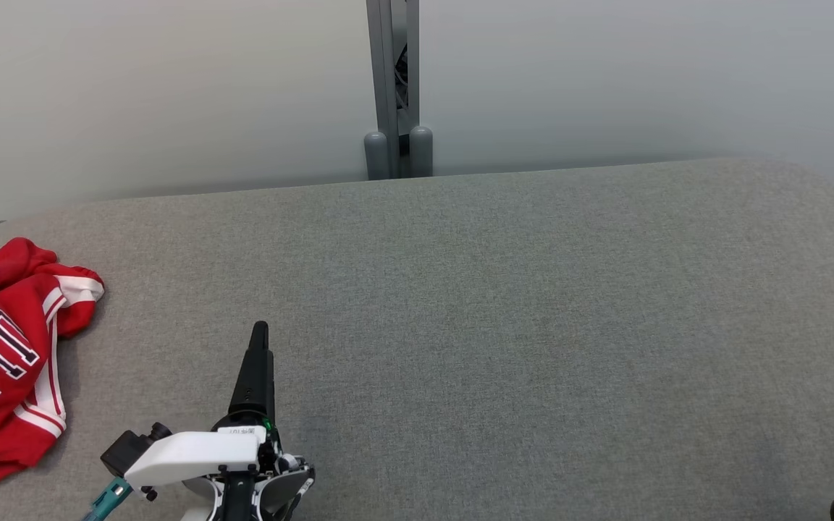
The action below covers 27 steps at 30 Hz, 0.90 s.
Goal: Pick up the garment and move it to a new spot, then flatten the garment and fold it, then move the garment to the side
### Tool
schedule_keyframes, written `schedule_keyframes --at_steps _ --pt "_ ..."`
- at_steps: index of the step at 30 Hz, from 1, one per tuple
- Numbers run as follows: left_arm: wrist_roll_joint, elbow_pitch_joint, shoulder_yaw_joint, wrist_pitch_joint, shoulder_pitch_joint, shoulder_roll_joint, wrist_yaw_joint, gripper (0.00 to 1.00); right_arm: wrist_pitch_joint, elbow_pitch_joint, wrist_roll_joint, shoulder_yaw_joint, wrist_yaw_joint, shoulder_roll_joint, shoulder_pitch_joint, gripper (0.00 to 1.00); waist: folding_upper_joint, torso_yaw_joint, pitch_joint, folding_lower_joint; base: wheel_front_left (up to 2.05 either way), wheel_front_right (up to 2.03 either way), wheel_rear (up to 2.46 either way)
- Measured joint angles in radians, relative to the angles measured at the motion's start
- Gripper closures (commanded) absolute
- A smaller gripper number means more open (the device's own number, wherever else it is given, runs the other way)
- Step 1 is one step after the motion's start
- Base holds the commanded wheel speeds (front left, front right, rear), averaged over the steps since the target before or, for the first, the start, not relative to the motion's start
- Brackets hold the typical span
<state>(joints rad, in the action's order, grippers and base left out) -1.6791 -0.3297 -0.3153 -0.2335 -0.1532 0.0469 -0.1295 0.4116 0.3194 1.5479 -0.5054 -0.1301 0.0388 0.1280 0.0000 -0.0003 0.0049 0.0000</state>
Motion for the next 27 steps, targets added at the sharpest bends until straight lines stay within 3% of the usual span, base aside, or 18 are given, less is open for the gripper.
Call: schedule_keyframes --at_steps 11,27 --pt "0.094 0.051 0.049 -0.005 -0.017 0.000 0.000 0.00 -0.104 -0.037 -0.075 0.099 0.000 0.012 0.005 0.00 0.0000 -0.001 0.001 0.0000 0.00 0.00 0.00" --pt "0.515 0.127 0.086 -0.009 -0.020 0.001 0.010 0.00 -0.229 -0.143 -0.434 0.224 0.001 0.060 0.021 0.00 0.0000 -0.001 0.002 0.0000 0.00 0.00 0.00"
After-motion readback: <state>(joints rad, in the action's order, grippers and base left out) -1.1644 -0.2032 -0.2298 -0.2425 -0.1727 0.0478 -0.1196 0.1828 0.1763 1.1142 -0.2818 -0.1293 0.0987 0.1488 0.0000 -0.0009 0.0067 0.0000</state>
